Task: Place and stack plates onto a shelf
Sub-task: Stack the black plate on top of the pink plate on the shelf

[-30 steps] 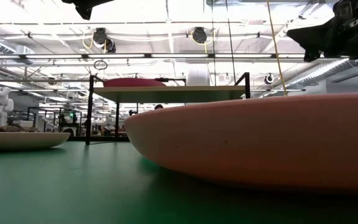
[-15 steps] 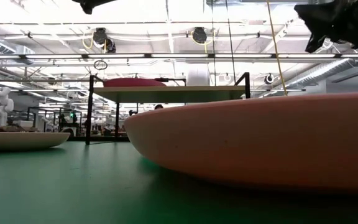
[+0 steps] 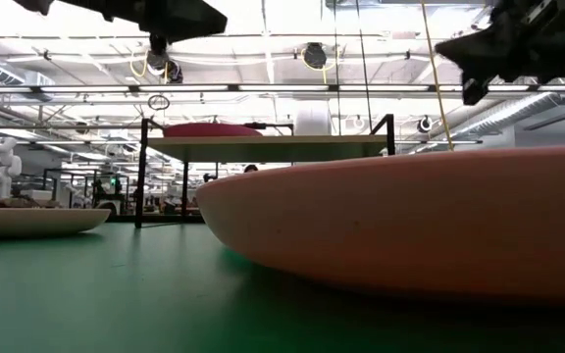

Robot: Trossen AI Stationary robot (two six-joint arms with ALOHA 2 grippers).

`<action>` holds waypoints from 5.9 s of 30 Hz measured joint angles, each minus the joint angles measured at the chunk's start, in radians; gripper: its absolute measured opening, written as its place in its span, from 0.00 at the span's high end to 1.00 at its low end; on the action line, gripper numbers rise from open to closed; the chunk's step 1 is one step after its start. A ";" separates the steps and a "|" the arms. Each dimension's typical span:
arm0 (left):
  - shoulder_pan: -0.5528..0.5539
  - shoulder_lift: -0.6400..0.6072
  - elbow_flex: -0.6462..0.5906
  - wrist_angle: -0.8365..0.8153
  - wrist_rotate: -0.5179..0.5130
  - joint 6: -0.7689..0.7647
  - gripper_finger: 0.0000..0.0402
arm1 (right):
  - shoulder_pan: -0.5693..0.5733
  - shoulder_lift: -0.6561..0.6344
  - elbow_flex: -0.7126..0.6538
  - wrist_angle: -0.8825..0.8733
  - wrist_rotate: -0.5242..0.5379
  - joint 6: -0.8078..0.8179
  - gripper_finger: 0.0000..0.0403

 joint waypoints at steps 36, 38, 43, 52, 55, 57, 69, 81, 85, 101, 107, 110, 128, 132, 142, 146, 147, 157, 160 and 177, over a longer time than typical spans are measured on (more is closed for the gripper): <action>-0.061 0.166 0.000 0.170 -0.006 -0.100 0.77 | 0.242 1.083 0.376 -0.026 0.001 -0.485 0.68; -0.063 0.150 0.000 0.135 -0.006 -0.105 0.77 | 0.242 1.107 0.377 -0.028 0.011 -0.509 0.69; -0.061 0.030 0.000 0.037 -0.026 -0.098 0.77 | 0.242 1.149 0.376 -0.035 0.039 -0.520 0.69; -0.063 -0.072 0.000 -0.022 -0.041 -0.082 0.77 | 0.242 1.166 0.376 -0.020 0.146 -0.568 0.69; -0.069 -0.062 0.000 -0.022 -0.041 -0.093 0.77 | 0.242 1.166 0.376 -0.015 0.145 -0.581 0.72; -0.075 -0.052 0.000 -0.037 -0.040 -0.095 0.77 | 0.242 1.166 0.376 -0.017 0.144 -0.583 0.77; -0.085 -0.058 0.000 -0.033 -0.040 -0.097 0.77 | 0.246 1.148 0.375 0.010 0.140 -0.566 1.00; -0.084 -0.067 0.000 -0.030 -0.040 -0.097 0.77 | 0.300 0.922 0.375 0.102 0.034 -0.519 1.00; -0.084 -0.079 0.000 0.001 -0.040 -0.091 0.77 | 0.301 0.850 0.375 0.145 0.035 -0.525 1.00; -0.086 -0.141 0.000 0.013 -0.040 -0.064 0.77 | 0.338 0.885 0.375 -0.280 0.105 -0.562 0.90; -0.086 -0.136 0.000 0.004 -0.040 -0.066 0.77 | 0.402 0.986 0.375 -0.302 0.247 -0.655 0.72; -0.086 -0.136 0.000 -0.009 -0.040 -0.083 0.77 | 0.413 1.033 0.375 -0.286 0.302 -0.662 0.67; -0.086 -0.135 0.000 -0.033 -0.040 -0.092 0.77 | 0.441 1.071 0.383 -0.206 0.349 -0.713 0.99; -0.086 -0.149 0.000 -0.034 -0.040 -0.079 0.77 | 0.461 1.020 0.430 -0.173 0.350 -0.764 0.99; -0.085 -0.263 0.000 0.025 -0.068 0.057 0.77 | 0.362 0.975 0.673 -0.168 0.344 -0.986 1.00; -0.085 -0.275 0.000 0.024 -0.075 0.092 0.77 | 0.232 1.008 0.793 -0.183 0.268 -1.061 1.00; -0.085 -0.275 0.000 0.025 -0.075 0.098 0.77 | 0.194 1.022 0.827 -0.183 0.235 -1.071 1.00; -0.086 -0.275 0.000 0.021 -0.075 0.117 0.77 | -0.122 1.313 1.216 -0.352 0.012 -1.085 1.00; -0.086 -0.275 0.000 0.021 -0.075 0.125 0.77 | -0.148 1.416 1.325 -0.451 0.011 -1.121 1.00; -0.086 -0.367 0.000 0.013 -0.076 0.149 0.77 | -0.258 1.576 1.474 -0.446 0.010 -1.097 0.99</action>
